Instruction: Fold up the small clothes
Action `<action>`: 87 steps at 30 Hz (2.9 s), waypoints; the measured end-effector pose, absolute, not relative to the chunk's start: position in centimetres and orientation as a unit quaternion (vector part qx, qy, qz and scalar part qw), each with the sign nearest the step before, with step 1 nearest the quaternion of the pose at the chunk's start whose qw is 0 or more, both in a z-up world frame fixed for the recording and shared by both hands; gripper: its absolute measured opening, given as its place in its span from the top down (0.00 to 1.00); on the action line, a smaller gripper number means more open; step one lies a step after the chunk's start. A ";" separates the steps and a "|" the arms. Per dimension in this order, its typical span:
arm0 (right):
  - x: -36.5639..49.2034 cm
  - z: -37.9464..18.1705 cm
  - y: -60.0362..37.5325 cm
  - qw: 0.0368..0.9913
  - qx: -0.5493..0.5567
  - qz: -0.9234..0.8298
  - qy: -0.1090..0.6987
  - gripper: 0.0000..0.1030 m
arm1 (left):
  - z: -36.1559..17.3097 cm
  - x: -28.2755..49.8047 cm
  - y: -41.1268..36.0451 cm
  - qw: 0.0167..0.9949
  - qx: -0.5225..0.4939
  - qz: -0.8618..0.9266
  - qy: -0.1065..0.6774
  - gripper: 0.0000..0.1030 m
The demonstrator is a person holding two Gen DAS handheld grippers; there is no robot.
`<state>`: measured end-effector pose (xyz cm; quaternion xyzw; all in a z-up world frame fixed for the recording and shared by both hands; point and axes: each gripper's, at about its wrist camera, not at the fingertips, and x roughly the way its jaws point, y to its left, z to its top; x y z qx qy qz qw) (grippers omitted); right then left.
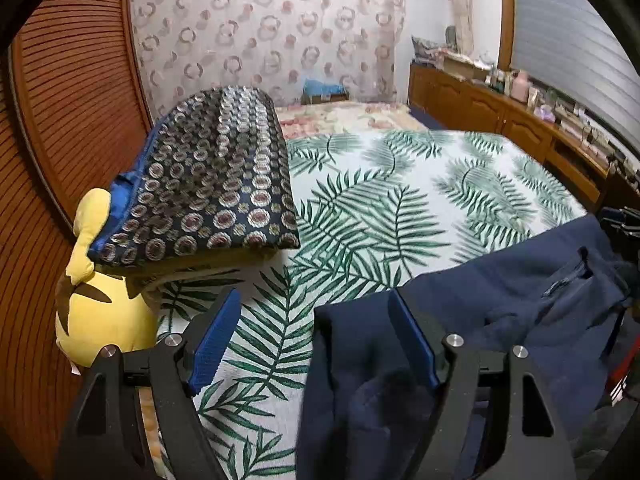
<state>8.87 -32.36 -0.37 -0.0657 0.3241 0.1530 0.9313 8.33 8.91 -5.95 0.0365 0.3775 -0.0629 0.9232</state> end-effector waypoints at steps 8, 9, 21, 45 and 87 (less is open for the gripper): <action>10.8 -1.7 -32.9 0.923 -0.067 0.144 0.351 0.45 | -8.9 10.0 9.0 0.901 0.042 -0.065 0.427 0.26; 11.0 -1.7 -32.9 0.922 -0.067 0.145 0.354 0.45 | -9.2 10.2 9.0 0.899 0.041 -0.067 0.431 0.25; 12.6 -2.5 -33.9 0.913 -0.059 0.148 0.374 0.34 | -9.9 11.0 9.3 0.889 0.028 -0.096 0.447 0.23; 2.0 6.4 -35.5 0.927 -0.047 0.256 0.271 0.92 | -0.1 0.0 8.5 0.946 -0.032 -0.127 0.296 0.91; -14.2 25.0 -36.6 0.970 -0.110 0.217 0.018 0.93 | 26.1 -6.8 9.6 0.992 0.035 -0.116 0.030 0.91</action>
